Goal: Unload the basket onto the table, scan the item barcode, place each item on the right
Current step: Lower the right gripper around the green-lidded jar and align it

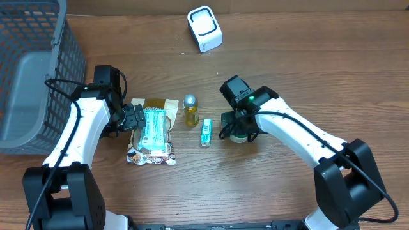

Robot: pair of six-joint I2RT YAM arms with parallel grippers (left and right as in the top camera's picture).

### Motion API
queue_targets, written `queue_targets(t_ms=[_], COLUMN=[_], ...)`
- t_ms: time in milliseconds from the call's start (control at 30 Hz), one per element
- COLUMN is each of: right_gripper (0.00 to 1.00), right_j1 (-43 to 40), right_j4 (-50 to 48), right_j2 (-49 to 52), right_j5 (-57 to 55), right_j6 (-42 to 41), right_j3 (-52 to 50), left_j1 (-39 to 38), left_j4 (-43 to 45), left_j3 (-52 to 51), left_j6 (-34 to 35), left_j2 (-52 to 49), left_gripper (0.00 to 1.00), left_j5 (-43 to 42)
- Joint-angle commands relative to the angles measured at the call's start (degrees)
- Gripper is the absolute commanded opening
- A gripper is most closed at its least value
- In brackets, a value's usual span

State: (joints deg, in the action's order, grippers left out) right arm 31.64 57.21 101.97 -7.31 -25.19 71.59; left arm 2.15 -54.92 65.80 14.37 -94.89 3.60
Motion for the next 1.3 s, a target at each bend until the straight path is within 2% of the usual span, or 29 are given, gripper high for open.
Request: queue_targets(t_ms=[0,167,267,767,1133,1267], right_gripper=[1.00,1.00,0.96,0.61,0.48,0.50], right_j1=[-1.11,-1.05,-0.57,-0.70,-3.54,-3.87], right_j4=[-0.13,0.50,0.90,-0.24,-1.42,-1.38], right_j2=[0.28,0.26,0.28,0.28,0.28,0.28], right_j5=[-0.09,1.01,1.40,1.36,1.33,1.38], right_j6=[-1.66,-1.60,-1.57,-1.68,-12.44,-17.92], right_j3=[1.09,1.09,1.09,1.07,1.07,1.07], left_j1=[0.11,0.13,0.13,0.13,0.13,0.13], left_j4=[-0.09,-0.09,-0.07,-0.09,-0.09,-0.09], left_j3=[1.11,1.11,1.11,1.11,1.11,1.11], left_j6=[-0.66,-0.66,-0.66,-0.66,-0.66,-0.66], left_j2=[-0.24,-0.24,-0.24,-0.24,-0.24,-0.24], left_gripper=[0.99,0.99,1.00,0.99,1.00,1.00], left_j5=[-0.46,-0.46,-0.46,-0.46,-0.46,-0.44])
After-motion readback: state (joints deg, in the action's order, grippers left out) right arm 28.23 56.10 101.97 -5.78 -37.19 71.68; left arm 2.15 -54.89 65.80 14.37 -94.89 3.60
